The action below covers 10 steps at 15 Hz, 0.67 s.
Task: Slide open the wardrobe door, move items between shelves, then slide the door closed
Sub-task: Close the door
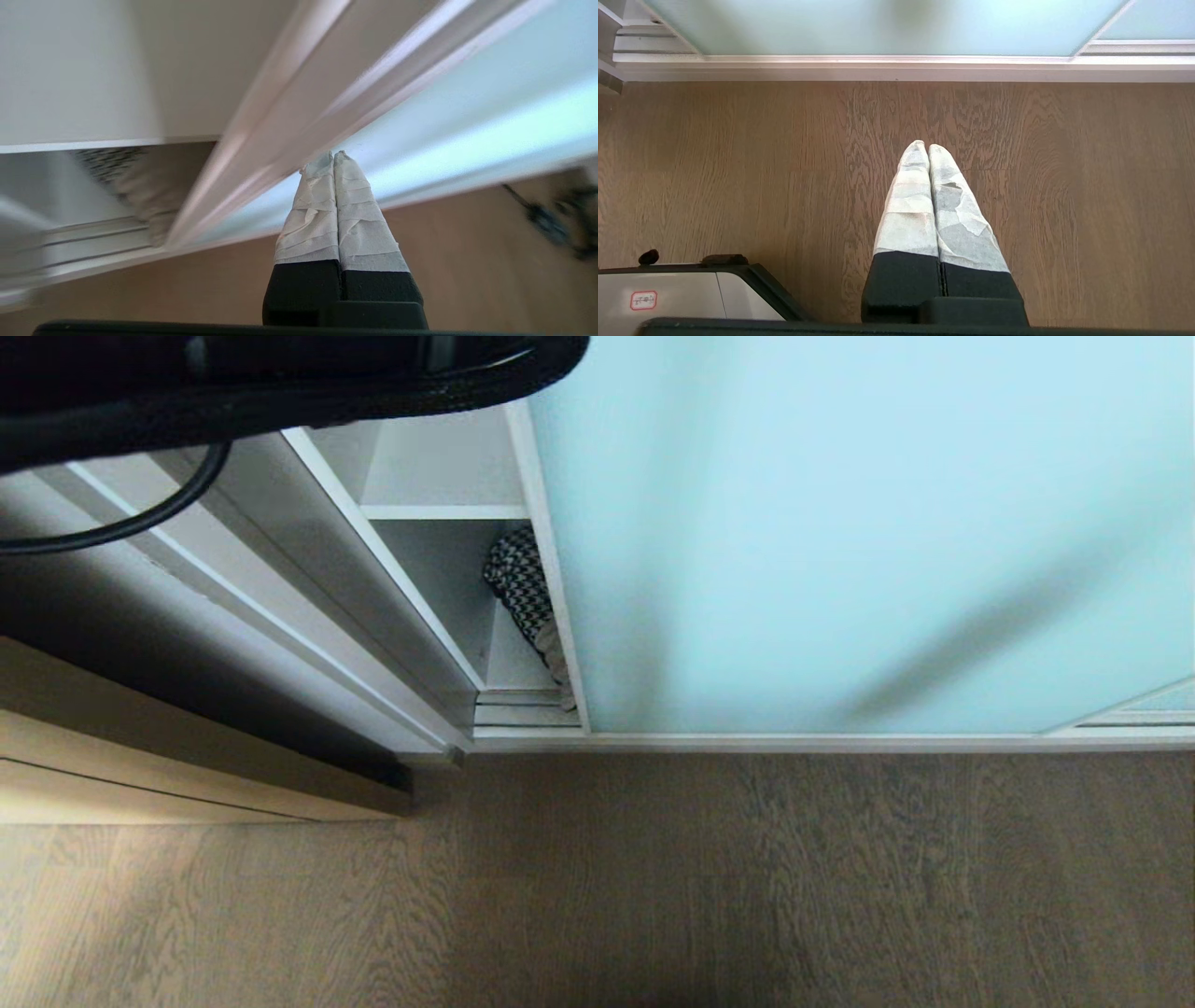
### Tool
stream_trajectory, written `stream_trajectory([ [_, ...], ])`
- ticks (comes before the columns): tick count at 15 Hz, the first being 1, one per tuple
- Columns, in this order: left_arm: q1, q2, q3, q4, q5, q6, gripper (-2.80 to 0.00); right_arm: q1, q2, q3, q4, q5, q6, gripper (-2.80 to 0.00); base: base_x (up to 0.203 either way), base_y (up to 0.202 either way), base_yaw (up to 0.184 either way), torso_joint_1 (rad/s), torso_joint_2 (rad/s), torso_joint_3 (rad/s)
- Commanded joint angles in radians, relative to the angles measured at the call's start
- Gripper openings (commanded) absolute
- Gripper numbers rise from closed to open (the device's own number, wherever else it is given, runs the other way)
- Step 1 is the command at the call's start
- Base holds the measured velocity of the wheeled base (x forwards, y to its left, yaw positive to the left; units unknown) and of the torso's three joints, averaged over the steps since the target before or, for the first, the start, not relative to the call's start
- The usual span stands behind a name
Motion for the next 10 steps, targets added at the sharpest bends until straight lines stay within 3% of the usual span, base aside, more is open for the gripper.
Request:
stream_trajectory([
  [1, 0.052, -0.071, 0.047, -0.004, 0.005, -0.002, -2.8, 0.0, 0.0, 0.0, 0.0, 0.0, 0.0, -2.8, 0.0, 0.0, 0.0, 0.0, 0.0, 0.0],
  [5, 0.191, -0.156, 0.151, -0.004, -0.008, -0.004, -2.8, 0.0, 0.0, 0.0, 0.0, 0.0, 0.0, -2.8, 0.0, 0.0, 0.0, 0.0, 0.0, 0.0],
  [10, 0.231, -0.209, 0.171, -0.002, -0.021, 0.018, -2.8, 0.0, 0.0, 0.0, 0.0, 0.0, 0.0, -2.8, 0.0, 0.0, 0.0, 0.0, 0.0, 0.0],
])
